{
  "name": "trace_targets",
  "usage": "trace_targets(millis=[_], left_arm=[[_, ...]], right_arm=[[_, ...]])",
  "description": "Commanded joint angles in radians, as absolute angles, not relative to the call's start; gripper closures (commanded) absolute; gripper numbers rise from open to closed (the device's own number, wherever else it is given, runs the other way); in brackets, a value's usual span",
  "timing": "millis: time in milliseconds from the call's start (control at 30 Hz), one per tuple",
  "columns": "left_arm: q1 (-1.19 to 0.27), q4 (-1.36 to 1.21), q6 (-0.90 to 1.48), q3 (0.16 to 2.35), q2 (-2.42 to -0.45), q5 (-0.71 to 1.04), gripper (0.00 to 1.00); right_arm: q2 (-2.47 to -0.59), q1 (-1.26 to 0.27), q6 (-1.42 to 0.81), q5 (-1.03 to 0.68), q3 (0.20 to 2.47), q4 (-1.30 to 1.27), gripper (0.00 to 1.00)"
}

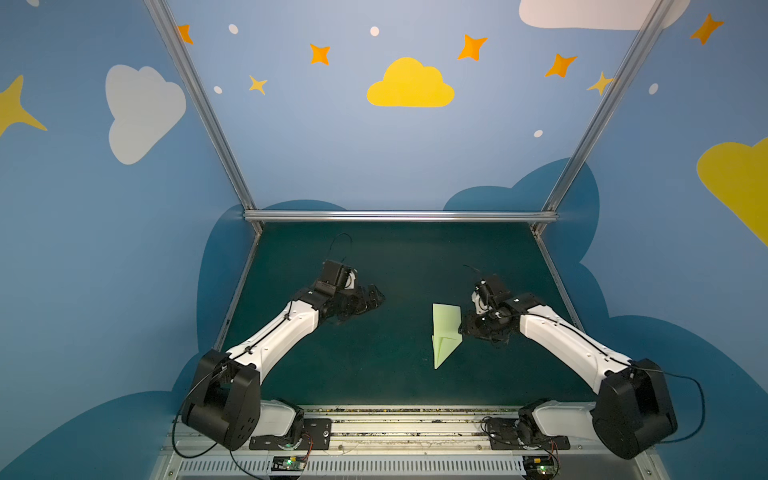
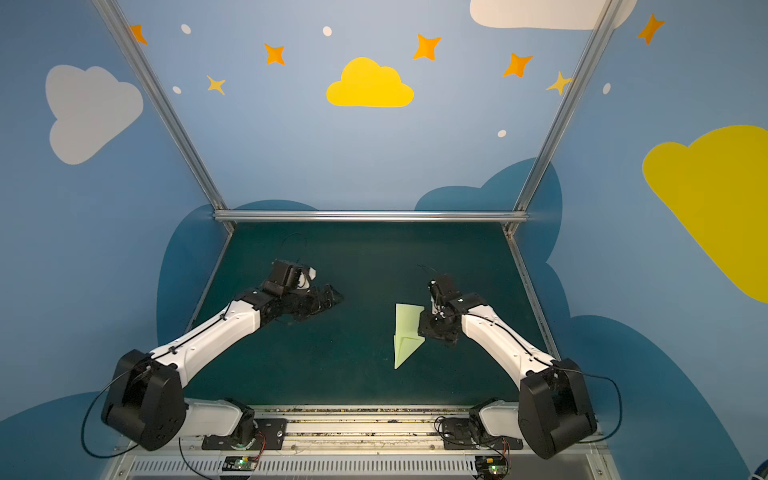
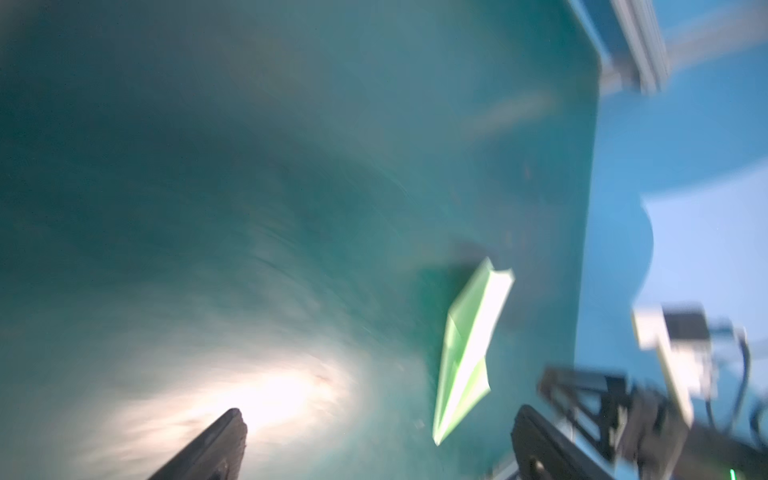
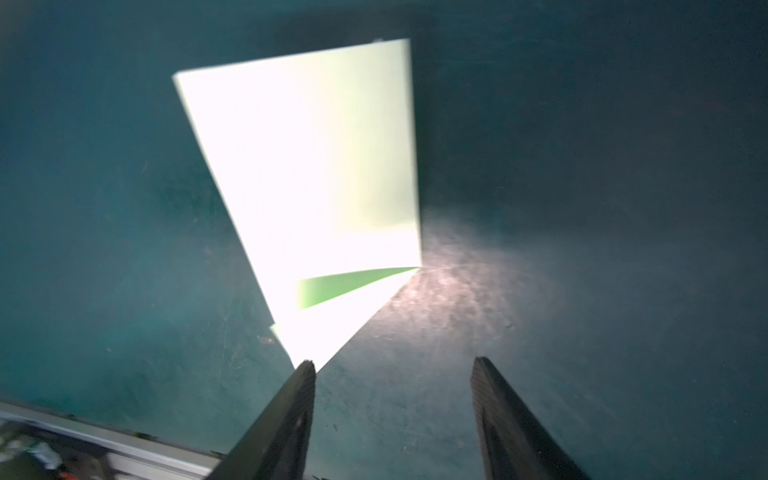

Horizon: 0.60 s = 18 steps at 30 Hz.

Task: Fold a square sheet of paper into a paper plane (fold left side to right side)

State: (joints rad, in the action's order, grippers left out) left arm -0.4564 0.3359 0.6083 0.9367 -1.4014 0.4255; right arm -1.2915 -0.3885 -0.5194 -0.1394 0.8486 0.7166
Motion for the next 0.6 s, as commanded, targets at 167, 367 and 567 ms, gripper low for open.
trace_targets(millis=[167, 367, 567], left_arm=[[-0.757, 0.206, 0.676, 1.067, -1.615, 0.497, 0.00], [-0.930, 0.223, 0.640, 1.265, -1.817, 0.564, 0.02], [-0.968, 0.222, 0.661, 1.376, -1.954, 0.584, 0.04]], right_arm=[[-1.229, -0.139, -0.501, -0.420, 0.729, 0.588, 0.40], [-1.238, -0.026, -0.501, -0.516, 0.686, 0.539, 0.40], [-1.252, 0.003, -0.499, -0.562, 0.679, 0.514, 0.40]])
